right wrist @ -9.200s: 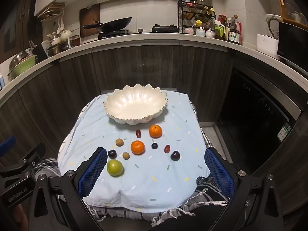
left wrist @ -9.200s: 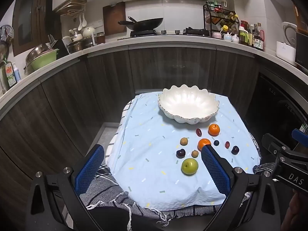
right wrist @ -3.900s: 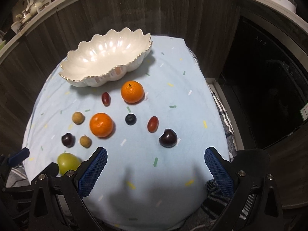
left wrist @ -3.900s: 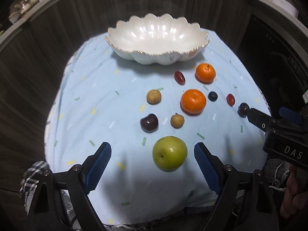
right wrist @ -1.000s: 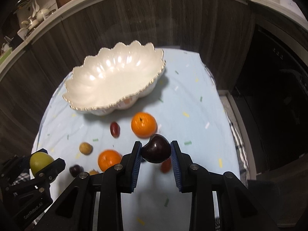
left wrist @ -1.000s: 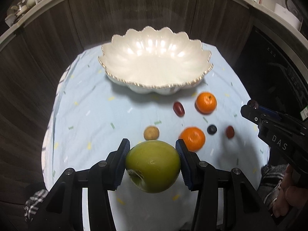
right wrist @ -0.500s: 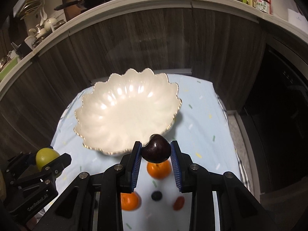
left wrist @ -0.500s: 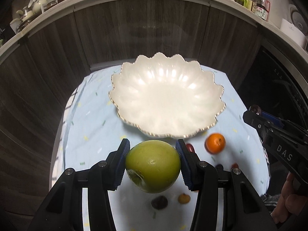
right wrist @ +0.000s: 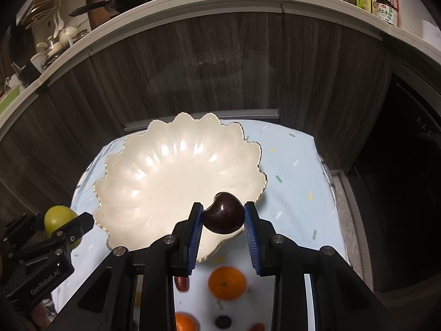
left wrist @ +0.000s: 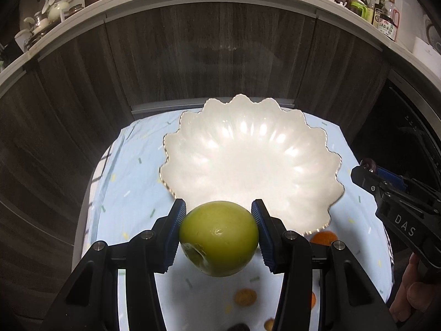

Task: Organize fruits
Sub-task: 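Lift and carry the apple with the left tool while the right tool carries the cherry to the bowl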

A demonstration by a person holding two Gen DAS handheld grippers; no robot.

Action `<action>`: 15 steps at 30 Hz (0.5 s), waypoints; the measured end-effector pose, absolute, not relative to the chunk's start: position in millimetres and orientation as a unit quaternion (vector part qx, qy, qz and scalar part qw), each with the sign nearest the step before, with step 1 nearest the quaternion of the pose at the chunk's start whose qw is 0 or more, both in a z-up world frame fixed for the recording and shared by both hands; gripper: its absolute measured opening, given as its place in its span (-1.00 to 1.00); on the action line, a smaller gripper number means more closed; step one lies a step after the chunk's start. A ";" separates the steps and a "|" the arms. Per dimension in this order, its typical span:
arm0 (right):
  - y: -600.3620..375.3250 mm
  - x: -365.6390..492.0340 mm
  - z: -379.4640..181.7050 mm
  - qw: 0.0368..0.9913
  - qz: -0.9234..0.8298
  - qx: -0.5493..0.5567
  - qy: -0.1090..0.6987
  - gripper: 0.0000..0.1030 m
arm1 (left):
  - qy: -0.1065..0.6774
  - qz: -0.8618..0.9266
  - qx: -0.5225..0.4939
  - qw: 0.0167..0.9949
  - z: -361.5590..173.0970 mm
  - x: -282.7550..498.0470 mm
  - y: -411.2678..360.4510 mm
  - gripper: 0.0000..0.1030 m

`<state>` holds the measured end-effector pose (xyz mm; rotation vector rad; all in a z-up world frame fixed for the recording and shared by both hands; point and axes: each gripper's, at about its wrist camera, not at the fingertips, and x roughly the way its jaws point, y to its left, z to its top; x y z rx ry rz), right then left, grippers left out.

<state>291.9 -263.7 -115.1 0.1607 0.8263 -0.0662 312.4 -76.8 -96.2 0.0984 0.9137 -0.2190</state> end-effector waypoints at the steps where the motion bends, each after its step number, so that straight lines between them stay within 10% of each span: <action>1: -263.9 295.5 -115.7 0.913 -0.033 0.076 0.401 -0.39 | 0.440 -0.105 0.049 0.891 -97.0 315.3 -77.6 -0.06; 15: -266.5 340.7 -146.8 0.901 -0.036 0.072 0.425 -0.39 | 0.461 -0.095 0.054 0.881 -128.9 362.8 -77.6 -0.06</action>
